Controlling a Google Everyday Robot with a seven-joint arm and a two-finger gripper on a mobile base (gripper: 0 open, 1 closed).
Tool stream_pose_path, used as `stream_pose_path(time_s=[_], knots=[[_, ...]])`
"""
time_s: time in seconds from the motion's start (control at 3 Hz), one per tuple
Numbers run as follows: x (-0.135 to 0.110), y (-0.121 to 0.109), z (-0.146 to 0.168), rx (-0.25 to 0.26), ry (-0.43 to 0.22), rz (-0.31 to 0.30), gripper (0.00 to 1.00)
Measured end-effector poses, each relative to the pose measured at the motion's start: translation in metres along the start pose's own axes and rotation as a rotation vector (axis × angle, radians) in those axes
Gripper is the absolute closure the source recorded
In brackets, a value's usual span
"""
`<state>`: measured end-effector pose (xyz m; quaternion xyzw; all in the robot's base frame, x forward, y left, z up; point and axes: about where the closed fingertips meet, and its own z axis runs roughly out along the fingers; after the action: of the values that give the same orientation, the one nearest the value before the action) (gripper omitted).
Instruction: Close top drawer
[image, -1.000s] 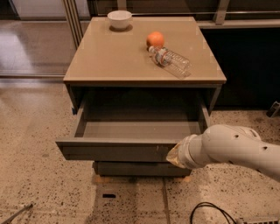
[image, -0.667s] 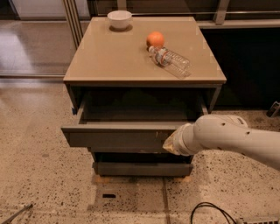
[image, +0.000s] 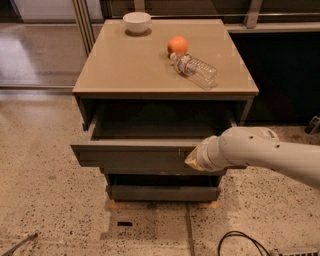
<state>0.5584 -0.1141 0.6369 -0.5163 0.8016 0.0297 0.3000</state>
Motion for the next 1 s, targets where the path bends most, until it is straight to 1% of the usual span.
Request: stream_pose_path(time_s=[0.33,0.67,1.0], knots=[[-0.001,-0.043,0.024,0.046,-0.007,0.045,1.00],[-0.002,-0.043,0.025,0.047,-0.007,0.044,1.00],[-0.005,-0.060,0.031,0.083,-0.019,0.044,1.00]])
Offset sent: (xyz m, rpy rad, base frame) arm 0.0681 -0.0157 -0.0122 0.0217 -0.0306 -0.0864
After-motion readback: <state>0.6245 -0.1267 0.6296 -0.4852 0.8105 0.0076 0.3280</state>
